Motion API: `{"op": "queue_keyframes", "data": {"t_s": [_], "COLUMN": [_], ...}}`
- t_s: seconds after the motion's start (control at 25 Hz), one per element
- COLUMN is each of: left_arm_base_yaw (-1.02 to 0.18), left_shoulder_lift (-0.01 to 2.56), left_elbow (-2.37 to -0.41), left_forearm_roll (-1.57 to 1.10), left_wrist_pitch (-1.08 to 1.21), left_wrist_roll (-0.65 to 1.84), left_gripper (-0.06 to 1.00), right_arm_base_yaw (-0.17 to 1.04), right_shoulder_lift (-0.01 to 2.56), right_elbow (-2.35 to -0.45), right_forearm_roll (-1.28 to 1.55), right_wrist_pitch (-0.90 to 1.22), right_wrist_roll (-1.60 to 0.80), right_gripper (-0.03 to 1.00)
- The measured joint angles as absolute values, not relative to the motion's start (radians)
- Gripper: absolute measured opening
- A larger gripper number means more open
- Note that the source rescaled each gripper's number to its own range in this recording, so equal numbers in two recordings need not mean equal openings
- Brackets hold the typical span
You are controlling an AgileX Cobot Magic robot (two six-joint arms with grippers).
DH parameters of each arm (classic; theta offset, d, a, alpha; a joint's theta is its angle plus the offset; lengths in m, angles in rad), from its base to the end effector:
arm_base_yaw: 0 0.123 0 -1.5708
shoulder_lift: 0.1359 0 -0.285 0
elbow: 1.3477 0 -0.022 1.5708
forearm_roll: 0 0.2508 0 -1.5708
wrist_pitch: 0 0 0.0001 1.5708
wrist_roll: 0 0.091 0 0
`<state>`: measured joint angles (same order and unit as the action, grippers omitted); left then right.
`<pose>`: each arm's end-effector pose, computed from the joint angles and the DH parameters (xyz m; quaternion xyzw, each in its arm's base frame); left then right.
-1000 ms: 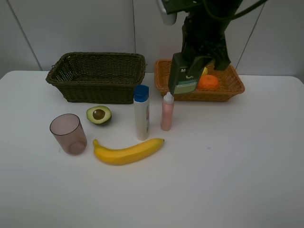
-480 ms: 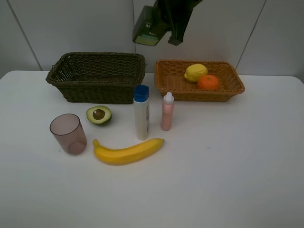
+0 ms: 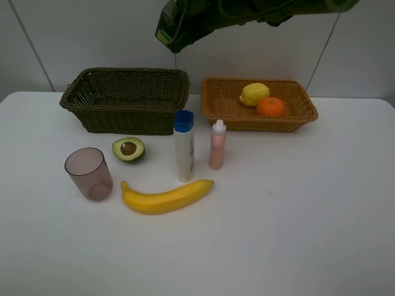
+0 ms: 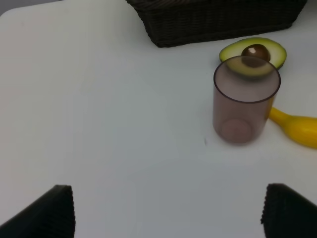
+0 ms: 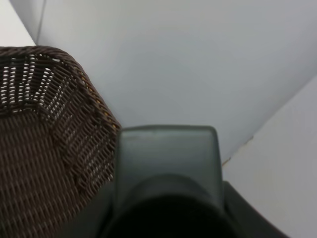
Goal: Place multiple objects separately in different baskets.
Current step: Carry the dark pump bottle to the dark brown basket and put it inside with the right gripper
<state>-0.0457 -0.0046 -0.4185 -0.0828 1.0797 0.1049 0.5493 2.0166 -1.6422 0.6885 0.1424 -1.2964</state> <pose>0.0017 -0.0067 0.2531 0.0663 0.8740 -0.0272 0.4806 0.4109 0.2612 0.2760 -0.4776 0.6817 0.0200 0.5539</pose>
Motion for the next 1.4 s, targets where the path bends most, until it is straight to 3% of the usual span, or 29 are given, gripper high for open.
{"op": "queue_keyframes", "data": {"t_s": [0.52, 1.4], "left_arm_base_yaw": [-0.046, -0.046], "left_shoulder_lift": [-0.005, -0.005], "left_elbow": [-0.418, -0.418], "left_forearm_roll": [-0.083, -0.083], "left_wrist_pitch": [1.080, 1.080], "left_wrist_roll": [0.105, 0.105], "left_gripper": [1.00, 1.00], "right_arm_base_yaw": [0.564, 0.621], "right_shoulder_lift": [2.156, 2.241], "right_elbow": [-1.642, -1.642], "right_forearm_roll": [0.912, 0.956], "right_wrist_pitch": [0.051, -0.015], "right_wrist_roll": [-1.294, -1.293], "right_gripper": [0.11, 0.11]}}
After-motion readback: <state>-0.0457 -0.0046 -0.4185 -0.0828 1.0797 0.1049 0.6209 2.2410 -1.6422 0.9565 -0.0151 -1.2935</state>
